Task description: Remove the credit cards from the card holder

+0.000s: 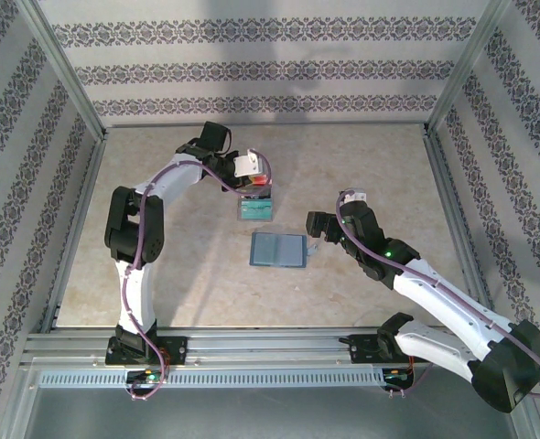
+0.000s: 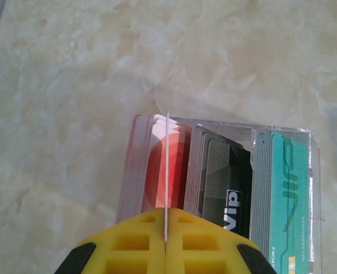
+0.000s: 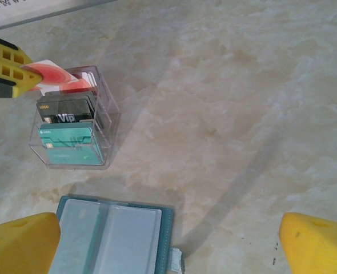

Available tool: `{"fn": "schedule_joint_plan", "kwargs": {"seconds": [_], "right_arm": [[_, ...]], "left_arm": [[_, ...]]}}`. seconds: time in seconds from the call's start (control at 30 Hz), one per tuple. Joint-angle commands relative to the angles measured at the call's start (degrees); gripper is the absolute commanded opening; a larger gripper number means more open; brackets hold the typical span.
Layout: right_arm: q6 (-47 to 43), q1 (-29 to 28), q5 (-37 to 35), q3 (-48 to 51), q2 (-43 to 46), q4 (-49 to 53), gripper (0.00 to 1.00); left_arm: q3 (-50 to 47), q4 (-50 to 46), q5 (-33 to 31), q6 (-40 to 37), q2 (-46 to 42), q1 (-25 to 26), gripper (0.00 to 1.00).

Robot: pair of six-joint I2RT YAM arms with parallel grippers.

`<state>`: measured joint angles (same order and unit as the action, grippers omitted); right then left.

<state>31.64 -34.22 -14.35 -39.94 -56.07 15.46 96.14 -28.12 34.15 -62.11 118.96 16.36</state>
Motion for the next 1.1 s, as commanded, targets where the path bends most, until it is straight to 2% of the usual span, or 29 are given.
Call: {"fn": "schedule_joint_plan", "kwargs": {"seconds": [0.0,0.5,0.8,1.07], "right_arm": [[0.89,0.69,-2.08,-1.89,-0.09,1.02,0.98],[0.62,0.73,-1.12,-2.59,-1.50,1.14,0.98],[0.62,0.73,-0.18,-2.94,-1.84,1.16,0.98],[0.62,0.71,1.14,-3.39,-2.81,1.15,0.98]], "left_arm": [[1.80,-2.57,2.22,-1.80,0.84,-0.81,0.00],[5.26,-4.67,4.89,-2.05,3.99,-0.84,0.00],[6.39,-6.08,4.08,-2.17,5.24,-0.60,0.00],[5.99,-4.41,3.29,-1.53,5.35,0.21,0.04]]}}
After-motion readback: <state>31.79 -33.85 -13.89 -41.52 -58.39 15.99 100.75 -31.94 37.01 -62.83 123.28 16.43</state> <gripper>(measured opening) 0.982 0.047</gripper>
